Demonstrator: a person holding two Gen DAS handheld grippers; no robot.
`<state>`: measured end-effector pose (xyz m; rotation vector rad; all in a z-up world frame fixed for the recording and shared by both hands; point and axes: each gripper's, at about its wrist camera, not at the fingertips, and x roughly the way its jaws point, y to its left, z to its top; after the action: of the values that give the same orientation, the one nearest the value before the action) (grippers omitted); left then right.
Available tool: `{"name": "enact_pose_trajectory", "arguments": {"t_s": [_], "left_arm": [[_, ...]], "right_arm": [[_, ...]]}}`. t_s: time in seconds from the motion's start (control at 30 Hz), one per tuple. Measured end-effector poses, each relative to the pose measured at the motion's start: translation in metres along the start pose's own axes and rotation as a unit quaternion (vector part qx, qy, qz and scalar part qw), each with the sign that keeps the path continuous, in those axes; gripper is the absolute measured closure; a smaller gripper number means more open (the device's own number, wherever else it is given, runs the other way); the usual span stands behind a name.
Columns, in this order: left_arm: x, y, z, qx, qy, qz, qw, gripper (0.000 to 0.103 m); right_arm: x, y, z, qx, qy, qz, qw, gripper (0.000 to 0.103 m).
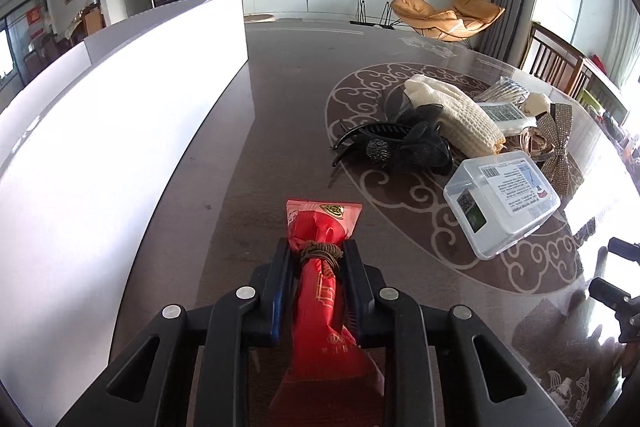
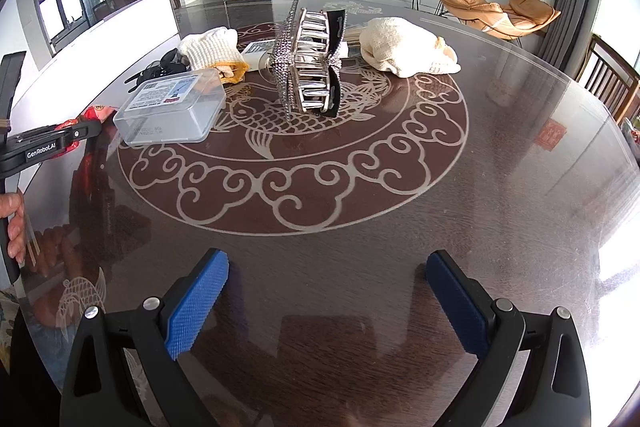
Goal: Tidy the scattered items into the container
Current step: 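Grasp the clear plastic box with the right tool while the left tool holds the packet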
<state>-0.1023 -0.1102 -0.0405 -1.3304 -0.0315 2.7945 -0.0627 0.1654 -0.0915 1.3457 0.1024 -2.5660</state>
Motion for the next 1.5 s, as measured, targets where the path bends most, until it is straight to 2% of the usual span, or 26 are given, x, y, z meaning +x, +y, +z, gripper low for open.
{"name": "enact_pose_trajectory", "arguments": {"t_s": [0.07,0.13,0.2,0.27,0.37,0.47,0.57,0.63,0.77,0.83,0.9,1.0,1.1,1.17,1.23,1.3,1.33,1.5], "left_arm": [[-0.001,0.001,-0.001,0.004,0.001,-0.001,1.0000,0.079],[0.000,-0.002,-0.001,0.009,0.001,0.004,1.0000,0.079],[0.000,-0.004,0.000,0.008,0.001,0.002,1.0000,0.079],[0.000,-0.005,0.001,0.007,0.001,0.002,1.0000,0.079],[0.000,-0.007,0.001,0.010,0.001,0.006,0.9999,0.079],[0.000,-0.006,0.000,0.010,0.001,0.006,0.9999,0.079],[0.000,-0.005,0.000,0.010,0.001,0.006,0.9999,0.079],[-0.001,-0.006,0.001,0.009,0.001,0.005,0.9999,0.079],[0.000,-0.004,0.001,0.006,0.001,0.000,1.0000,0.079],[0.000,-0.003,0.002,0.004,0.001,-0.001,1.0000,0.079],[0.000,-0.003,0.002,0.007,0.001,0.002,1.0000,0.079],[0.000,-0.004,0.002,0.012,0.002,0.007,0.9999,0.079],[0.000,-0.004,0.002,0.015,0.001,0.012,0.9998,0.079],[0.000,-0.006,0.002,0.016,0.001,0.013,0.9998,0.078],[0.000,-0.006,0.002,0.016,0.001,0.013,0.9998,0.078],[0.000,-0.006,0.002,0.016,0.001,0.013,0.9998,0.078],[0.000,-0.006,0.002,0.016,0.001,0.013,0.9998,0.079],[0.000,-0.006,0.002,0.016,0.001,0.013,0.9998,0.079]], "right_arm": [[0.003,0.017,0.016,0.005,-0.002,0.039,0.999,0.003],[0.001,0.046,0.037,-0.019,-0.024,0.052,0.998,0.003],[-0.003,0.080,0.061,-0.065,-0.060,0.042,0.995,0.003],[0.004,0.105,0.087,-0.083,-0.076,0.030,0.993,0.003],[0.033,0.129,0.123,-0.092,-0.058,0.025,0.994,0.003],[0.064,0.149,0.141,-0.128,-0.034,-0.022,0.991,0.004],[0.085,0.150,0.137,-0.146,0.001,-0.059,0.987,0.004],[0.083,0.140,0.122,-0.151,0.013,-0.054,0.987,0.004],[0.052,0.105,0.072,-0.173,0.015,-0.035,0.984,0.004],[0.030,0.077,0.045,-0.171,0.013,-0.045,0.984,0.004],[0.008,0.050,0.024,-0.161,0.002,-0.053,0.986,0.004],[-0.018,0.026,0.007,-0.110,0.001,-0.018,0.994,0.004],[-0.026,0.027,0.006,-0.040,-0.002,0.029,0.999,0.004],[-0.025,0.048,0.017,-0.006,-0.011,0.047,0.999,0.004],[-0.016,0.069,0.032,0.025,-0.007,0.034,0.999,0.004],[-0.001,0.087,0.049,0.053,-0.002,-0.003,0.999,0.004],[0.007,0.092,0.057,0.066,0.001,-0.029,0.997,0.004],[0.044,0.102,0.078,0.104,0.030,-0.094,0.990,0.004]]}}
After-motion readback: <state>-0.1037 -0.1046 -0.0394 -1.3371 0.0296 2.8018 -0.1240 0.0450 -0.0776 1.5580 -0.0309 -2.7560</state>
